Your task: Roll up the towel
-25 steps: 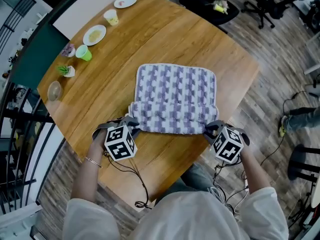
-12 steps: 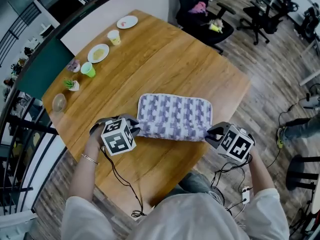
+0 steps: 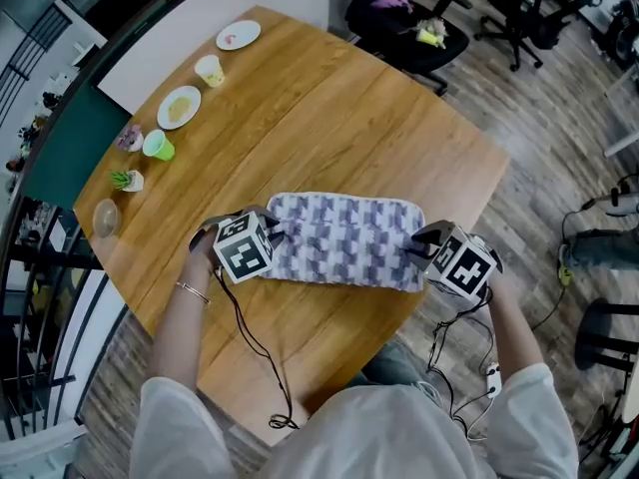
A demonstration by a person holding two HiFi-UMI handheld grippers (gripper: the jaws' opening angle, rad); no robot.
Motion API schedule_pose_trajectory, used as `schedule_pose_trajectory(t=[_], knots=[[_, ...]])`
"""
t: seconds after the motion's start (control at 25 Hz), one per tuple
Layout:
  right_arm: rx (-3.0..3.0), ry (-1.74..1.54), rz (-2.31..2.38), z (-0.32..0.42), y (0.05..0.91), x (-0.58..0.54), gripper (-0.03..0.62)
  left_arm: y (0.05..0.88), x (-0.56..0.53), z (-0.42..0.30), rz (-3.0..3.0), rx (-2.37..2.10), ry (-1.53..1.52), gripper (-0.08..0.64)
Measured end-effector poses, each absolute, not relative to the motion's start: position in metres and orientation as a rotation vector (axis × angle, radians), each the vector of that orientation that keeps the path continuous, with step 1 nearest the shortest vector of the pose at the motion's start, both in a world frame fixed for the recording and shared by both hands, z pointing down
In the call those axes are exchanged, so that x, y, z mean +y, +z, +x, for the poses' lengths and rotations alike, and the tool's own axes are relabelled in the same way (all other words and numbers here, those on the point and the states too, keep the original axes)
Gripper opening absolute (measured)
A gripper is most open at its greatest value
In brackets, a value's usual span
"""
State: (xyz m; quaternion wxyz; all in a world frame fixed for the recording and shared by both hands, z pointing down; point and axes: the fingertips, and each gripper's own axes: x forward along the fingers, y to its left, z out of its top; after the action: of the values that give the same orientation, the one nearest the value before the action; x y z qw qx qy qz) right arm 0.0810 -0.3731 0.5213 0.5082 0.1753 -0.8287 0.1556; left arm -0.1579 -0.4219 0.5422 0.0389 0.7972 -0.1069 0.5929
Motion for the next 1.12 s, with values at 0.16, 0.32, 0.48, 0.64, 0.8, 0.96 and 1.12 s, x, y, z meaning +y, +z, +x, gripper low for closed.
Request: schedule_pose_trajectory(t=[0.16,0.32,0.48,0.64,0.8,0.96,1.12], knots=[[-2.01,0.364,0.481,0.081,0.525,-0.376,0.149,0.545,-0.426,-0.161,2.492,-0.386,1.764,0.095],[-2.04,0.377,0.55,0.09,0.507,-0.376,0.192,0.522,-0.43,-0.172,2.534,-0.499,1.65,0.148],[-2.062,0.304,0.629,0.095,0.477,-0.369,0.212,0.484,-0.431,-0.191,2.595,-0.649,1.577,0.181],[-2.076,0.259,0.58,0.08,0.466,-0.331,0.213,0.462,-0.393,-0.187,2.675,-0.624,1.588,0.186],[-1.997,0.182,0.438,0.063,0.502,-0.286,0.215,0.501,-0.332,-0.166,2.675,-0.368,1.8,0.187],[-1.933,0.149,0.417,0.057,0.541,-0.277,0.215,0.539,-0.318,-0.168,2.627,-0.308,1.91,0.195],[-1.887,0.076,0.483,0.06,0.563,-0.292,0.139,0.562,-0.329,-0.168,2.627,-0.343,1.974,0.171]])
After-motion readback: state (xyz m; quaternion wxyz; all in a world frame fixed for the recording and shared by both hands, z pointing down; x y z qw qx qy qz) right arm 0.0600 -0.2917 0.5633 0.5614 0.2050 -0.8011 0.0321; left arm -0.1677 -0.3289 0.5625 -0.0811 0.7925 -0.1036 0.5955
